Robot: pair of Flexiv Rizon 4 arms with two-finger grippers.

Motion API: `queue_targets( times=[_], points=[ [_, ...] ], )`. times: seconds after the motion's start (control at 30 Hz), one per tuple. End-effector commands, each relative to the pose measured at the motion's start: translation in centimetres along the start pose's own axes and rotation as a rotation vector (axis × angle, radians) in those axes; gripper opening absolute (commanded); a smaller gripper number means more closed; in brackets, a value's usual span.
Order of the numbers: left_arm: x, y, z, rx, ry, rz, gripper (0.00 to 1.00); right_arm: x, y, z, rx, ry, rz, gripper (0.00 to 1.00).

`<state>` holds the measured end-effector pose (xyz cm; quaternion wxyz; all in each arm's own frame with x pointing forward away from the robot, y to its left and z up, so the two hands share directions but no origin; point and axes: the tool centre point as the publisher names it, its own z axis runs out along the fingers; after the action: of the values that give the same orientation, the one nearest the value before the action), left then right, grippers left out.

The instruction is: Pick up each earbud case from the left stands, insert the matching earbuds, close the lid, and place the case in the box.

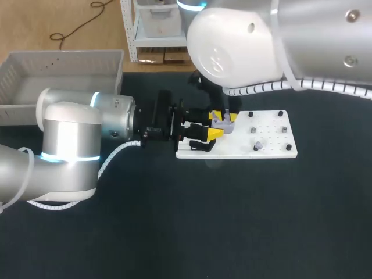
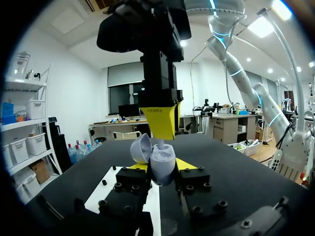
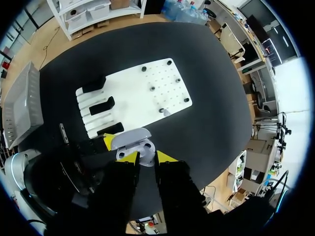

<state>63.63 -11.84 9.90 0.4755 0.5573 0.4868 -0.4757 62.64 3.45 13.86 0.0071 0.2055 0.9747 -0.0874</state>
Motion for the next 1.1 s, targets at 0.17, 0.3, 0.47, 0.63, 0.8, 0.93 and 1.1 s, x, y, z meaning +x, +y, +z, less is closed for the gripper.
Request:
queue_targets(
  times=[0.17, 0.3, 0.47, 0.63, 0.8, 0.93, 1.1],
  points=[
    [0.0, 0.1, 0.1, 0.003, 0.0, 0.0, 0.0, -0.3, 0.0, 0.3, 0.009, 0.0, 0.006, 0.0],
    [0.0, 0.1, 0.1, 0.003, 0.0, 0.0, 0.0, -0.4, 0.1, 0.7, 0.019, 0.007, 0.006, 0.0],
    [0.0, 0.1, 0.1, 0.003, 0.0, 0.0, 0.0, -0.4, 0.2, 0.9, 0.023, 0.017, 0.01, 0.32],
    [0.0, 0.1, 0.1, 0.003, 0.0, 0.0, 0.0, -0.3, 0.0, 0.3, 0.004, 0.016, 0.016, 1.0],
    [0.0, 0.1, 0.1, 0.003, 0.0, 0.0, 0.0, 0.9, -1.4, -1.5, -0.101, -0.032, 0.001, 0.91],
    [0.0, 0.1, 0.1, 0.003, 0.0, 0.0, 0.0, 1.6, -3.5, -2.7, -0.199, -0.067, -0.002, 0.69],
    [0.0, 0.1, 0.1, 0.003, 0.0, 0.0, 0.0, 1.9, -6.0, -3.5, -0.287, -0.098, -0.008, 0.64]
  ],
)
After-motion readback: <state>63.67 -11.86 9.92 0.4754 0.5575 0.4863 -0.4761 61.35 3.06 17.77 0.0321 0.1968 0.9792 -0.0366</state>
